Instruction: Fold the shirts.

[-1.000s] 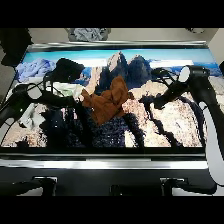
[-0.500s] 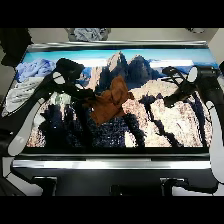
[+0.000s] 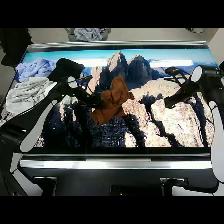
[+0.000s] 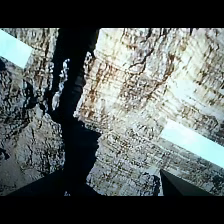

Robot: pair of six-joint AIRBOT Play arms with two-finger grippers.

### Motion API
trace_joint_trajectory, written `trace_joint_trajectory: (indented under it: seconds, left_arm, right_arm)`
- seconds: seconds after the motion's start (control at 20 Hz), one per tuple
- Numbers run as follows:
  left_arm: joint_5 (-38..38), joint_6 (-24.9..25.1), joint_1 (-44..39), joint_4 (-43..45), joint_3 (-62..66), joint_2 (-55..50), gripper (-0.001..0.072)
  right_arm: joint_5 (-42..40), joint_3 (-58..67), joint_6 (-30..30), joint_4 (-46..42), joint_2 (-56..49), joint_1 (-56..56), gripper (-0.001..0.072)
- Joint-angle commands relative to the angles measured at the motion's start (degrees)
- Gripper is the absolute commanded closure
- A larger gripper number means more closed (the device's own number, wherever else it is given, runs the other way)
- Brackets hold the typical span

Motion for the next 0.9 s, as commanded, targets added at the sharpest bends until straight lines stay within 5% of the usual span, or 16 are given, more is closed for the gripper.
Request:
trace_joint_trajectory:
  seconds: [0.0,0.3,0.6,0.85]
  left_arm:
    - [-3.2,1.4,1.1,0.1,0.2,0.1,0.0676]
    - [4.2,14.0,0.2,-4.1,4.9,20.0,0.0678]
    - [24.6,14.3,-7.2,-9.3,8.9,43.5,0.0677]
    - [30.9,13.3,-13.3,-9.6,8.9,47.3,0.0677]
  right_arm:
    - [0.2,0.0,-0.9,3.4,0.0,0.0,0.0023]
    - [-3.7,0.0,-4.0,2.7,8.1,0.0,0.0034]
    - [-20.6,0.0,-3.9,2.2,33.9,0.0,0.0035]
    - [-20.4,0.0,-4.0,-0.4,50.3,0.0,0.0040]
